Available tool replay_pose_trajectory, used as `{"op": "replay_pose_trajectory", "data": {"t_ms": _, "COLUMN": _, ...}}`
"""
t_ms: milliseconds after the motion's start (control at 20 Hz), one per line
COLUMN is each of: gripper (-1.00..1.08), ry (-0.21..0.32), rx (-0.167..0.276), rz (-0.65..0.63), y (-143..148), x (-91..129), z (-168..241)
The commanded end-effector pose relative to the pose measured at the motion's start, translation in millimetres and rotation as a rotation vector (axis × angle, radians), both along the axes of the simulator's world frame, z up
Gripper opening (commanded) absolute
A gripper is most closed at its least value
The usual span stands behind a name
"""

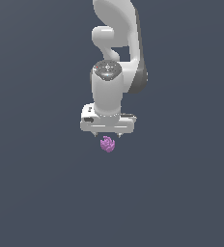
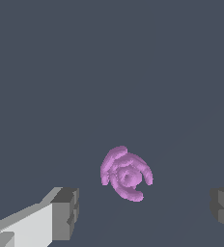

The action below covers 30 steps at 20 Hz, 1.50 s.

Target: Pick up the object and move it to a goal position.

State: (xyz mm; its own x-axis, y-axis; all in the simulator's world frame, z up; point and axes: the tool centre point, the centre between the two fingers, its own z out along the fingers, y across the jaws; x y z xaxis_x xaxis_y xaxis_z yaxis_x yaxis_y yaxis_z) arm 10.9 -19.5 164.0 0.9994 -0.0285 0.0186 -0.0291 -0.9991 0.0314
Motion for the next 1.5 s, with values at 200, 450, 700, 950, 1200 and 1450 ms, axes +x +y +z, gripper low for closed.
{"op": "replay_pose_trajectory", "data": {"t_ms": 200, "gripper": 1.0, "ry": 0.004, "rx": 0.004, "rz": 0.016, "y": 4.7, "x": -1.0, "z": 1.2}}
{"op": "replay_pose_trajectory", "data": {"t_ms": 450, "gripper": 1.0, "ry": 0.014, "rx": 0.012, "rz": 0.045, "y": 15.9, "x": -3.2, "z": 4.8}}
{"op": "replay_pose_trajectory", "data": {"t_ms": 700, "gripper": 1.0, "ry": 0.015, "rx": 0.013, "rz": 0.045, "y": 16.5, "x": -3.3, "z": 5.1}}
{"op": "replay_pose_trajectory", "data": {"t_ms": 950, "gripper": 1.0, "ry": 0.016, "rx": 0.012, "rz": 0.073, "y": 15.5, "x": -3.8, "z": 2.6}}
{"op": "replay_pose_trajectory", "data": {"t_ms": 1200, "gripper": 1.0, "ry": 0.018, "rx": 0.011, "rz": 0.133, "y": 14.0, "x": -4.9, "z": -2.3}}
{"op": "replay_pose_trajectory", "data": {"t_ms": 1450, "gripper": 1.0, "ry": 0.021, "rx": 0.01, "rz": 0.226, "y": 11.5, "x": -6.6, "z": -9.9}}
